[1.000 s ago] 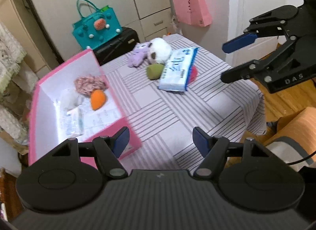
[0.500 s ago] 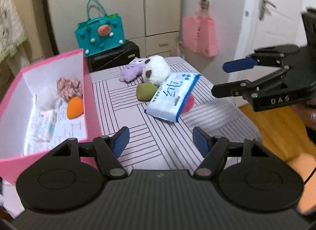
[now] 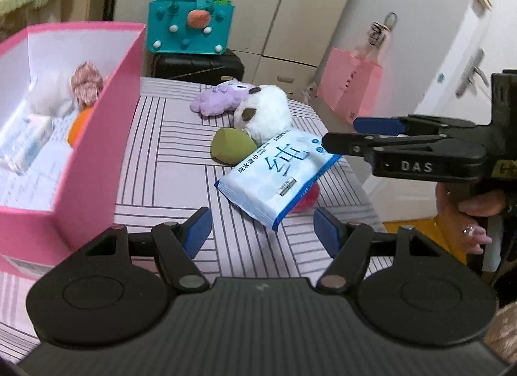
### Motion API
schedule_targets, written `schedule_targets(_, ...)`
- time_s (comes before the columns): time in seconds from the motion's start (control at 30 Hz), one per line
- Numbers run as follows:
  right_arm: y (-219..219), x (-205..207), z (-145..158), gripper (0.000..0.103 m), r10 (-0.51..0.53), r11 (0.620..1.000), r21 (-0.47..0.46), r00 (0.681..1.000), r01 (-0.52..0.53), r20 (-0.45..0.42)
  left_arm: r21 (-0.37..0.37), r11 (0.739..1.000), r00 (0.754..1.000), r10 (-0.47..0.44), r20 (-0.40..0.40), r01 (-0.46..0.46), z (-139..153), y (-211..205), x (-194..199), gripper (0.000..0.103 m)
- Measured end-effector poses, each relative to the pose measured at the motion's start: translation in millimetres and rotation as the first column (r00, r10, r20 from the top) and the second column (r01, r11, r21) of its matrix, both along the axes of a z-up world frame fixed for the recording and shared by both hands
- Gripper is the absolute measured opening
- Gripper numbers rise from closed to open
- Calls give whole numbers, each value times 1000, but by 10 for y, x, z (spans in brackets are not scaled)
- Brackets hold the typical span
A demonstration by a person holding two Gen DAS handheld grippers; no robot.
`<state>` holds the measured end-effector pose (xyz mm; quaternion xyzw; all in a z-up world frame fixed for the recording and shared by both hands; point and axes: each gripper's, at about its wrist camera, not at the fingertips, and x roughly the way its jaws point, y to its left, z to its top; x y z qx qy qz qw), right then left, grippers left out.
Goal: Organize soft objects
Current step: 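Move the left gripper to the white wet-wipes packet and grasp it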
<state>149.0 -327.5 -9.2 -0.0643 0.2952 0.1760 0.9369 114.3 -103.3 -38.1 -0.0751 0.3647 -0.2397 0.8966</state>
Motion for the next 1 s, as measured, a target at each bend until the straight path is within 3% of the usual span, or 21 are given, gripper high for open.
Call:
schedule_targets(0.13, -56, 289, -118, 68, -6, 999, 43, 996, 9, -87, -45, 995, 996, 90, 23, -89, -138, -30, 63, 66)
schedule_targets(0.3, -135, 448, -243, 66, 8, 994, 113, 986, 11, -167, -118, 983, 989, 136, -62, -143, -294, -24, 215, 65)
schedule_targets(0.4, -148, 452, -285, 55, 23, 991, 131, 979, 4, -204, -143, 980, 987, 124, -102, -138, -390, -54, 286, 64)
schedule_targets(0.5, -200, 448, -307, 50, 48, 988, 152, 969, -11, -242, -205, 969, 986, 113, -119, -136, -476, -43, 328, 64)
schedule_targets(0.67, -323, 482, -363, 48, 75, 974, 224, 957, -10, -280, -243, 962, 988, 103, -113, -128, -534, -52, 352, 54)
schedule_targets(0.8, -394, 512, -424, 53, 96, 962, 271, 949, -11, -302, -253, 959, 988, 99, -117, -126, -547, -76, 373, 42)
schedule_targets(0.9, -436, 531, -471, 54, 111, 951, 310, 941, -7, -320, -247, 962, 990, 93, -105, -117, -555, -91, 359, 39)
schedule_targets(1.0, -423, 516, -495, 47, 106, 949, 316, 943, -1, -314, -248, 964, 993, 77, -91, -97, -548, -109, 352, 35)
